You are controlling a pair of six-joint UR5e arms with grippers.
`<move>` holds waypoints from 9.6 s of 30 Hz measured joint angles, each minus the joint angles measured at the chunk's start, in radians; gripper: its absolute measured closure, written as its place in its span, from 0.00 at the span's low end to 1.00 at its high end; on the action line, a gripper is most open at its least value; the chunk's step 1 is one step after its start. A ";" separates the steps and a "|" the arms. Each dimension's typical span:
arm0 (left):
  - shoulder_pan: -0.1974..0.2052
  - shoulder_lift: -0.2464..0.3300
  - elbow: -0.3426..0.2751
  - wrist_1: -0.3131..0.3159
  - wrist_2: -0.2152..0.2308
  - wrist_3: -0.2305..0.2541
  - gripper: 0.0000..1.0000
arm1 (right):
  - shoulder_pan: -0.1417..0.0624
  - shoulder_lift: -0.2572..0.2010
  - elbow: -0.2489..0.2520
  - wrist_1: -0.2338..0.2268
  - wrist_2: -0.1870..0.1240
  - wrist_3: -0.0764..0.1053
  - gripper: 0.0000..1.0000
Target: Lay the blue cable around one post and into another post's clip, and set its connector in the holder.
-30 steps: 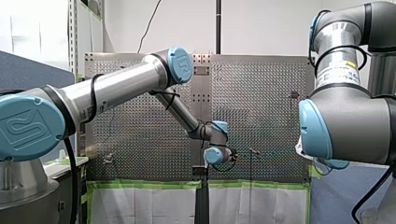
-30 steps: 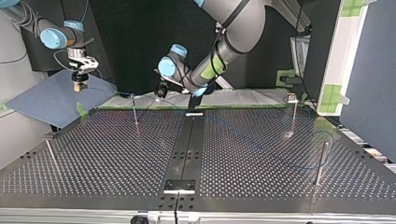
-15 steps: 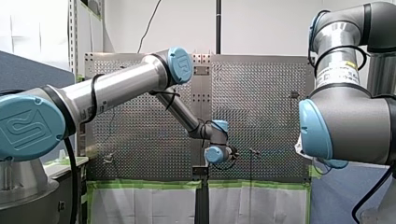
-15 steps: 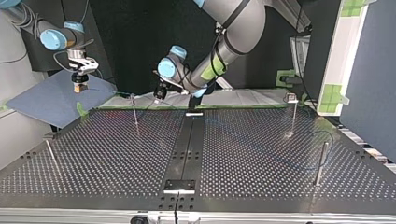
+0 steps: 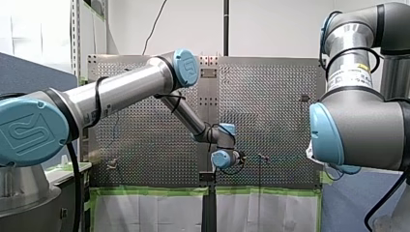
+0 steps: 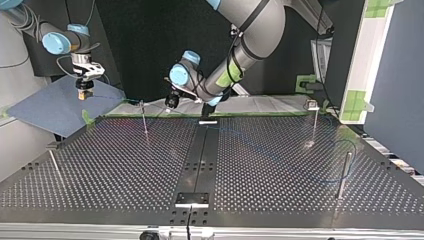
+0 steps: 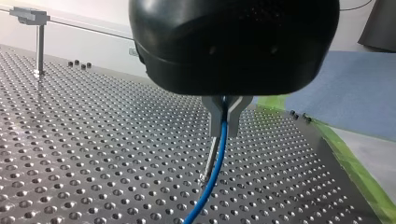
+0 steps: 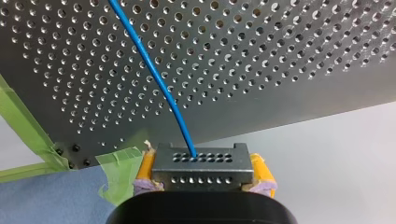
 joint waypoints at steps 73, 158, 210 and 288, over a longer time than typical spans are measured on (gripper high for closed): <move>-0.026 0.002 -0.029 -0.054 -0.009 0.032 0.00 | 0.028 0.057 -0.080 0.050 -0.022 -0.007 0.83; -0.164 0.055 0.006 -0.163 -0.148 0.053 0.00 | 0.035 0.095 -0.094 0.060 -0.026 -0.002 0.83; -0.172 0.452 -0.394 0.075 -0.271 0.019 0.00 | 0.054 0.095 -0.100 0.077 -0.054 0.002 0.83; -0.042 0.938 -1.073 0.409 -0.220 -0.031 0.00 | 0.084 0.096 -0.103 0.083 -0.054 0.000 0.83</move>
